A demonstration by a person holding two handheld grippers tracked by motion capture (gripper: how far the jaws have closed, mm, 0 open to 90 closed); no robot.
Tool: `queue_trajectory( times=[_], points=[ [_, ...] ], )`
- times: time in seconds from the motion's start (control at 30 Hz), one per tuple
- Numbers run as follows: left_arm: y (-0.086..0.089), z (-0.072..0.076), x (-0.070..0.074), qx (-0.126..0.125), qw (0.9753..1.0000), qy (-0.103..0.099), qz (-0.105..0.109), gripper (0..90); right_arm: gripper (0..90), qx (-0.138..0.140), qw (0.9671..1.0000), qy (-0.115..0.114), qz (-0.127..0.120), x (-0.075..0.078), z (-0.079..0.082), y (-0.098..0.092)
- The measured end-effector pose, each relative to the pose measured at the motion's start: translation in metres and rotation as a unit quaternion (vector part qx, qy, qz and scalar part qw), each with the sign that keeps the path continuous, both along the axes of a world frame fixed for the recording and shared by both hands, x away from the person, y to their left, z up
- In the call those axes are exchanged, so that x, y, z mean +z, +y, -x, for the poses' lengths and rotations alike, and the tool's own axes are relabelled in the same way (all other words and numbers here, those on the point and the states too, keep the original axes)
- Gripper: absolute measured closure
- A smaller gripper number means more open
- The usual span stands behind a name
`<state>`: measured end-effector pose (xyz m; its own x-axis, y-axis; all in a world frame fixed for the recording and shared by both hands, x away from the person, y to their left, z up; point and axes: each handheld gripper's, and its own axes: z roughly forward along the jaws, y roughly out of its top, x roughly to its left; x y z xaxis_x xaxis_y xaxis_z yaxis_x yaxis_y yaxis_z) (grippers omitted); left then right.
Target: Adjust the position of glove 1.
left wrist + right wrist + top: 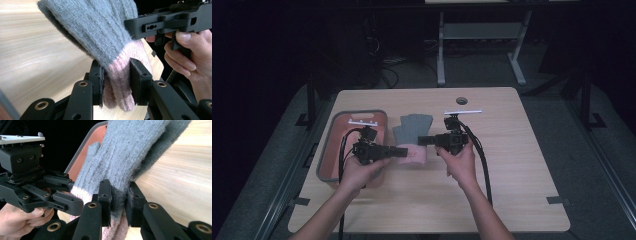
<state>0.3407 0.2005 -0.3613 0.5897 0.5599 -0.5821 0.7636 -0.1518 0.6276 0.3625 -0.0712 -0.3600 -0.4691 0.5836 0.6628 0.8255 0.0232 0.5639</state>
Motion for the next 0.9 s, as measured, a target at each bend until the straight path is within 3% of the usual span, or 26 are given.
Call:
queue_trajectory(
  times=[0.9],
  points=[
    [0.044, -0.006, 0.021, 0.020, 0.9998, -0.008, 0.001, 67.0, 76.6, 0.042, 0.9989, -0.013, 0.013, 0.024, -0.020, 0.043]
  ],
)
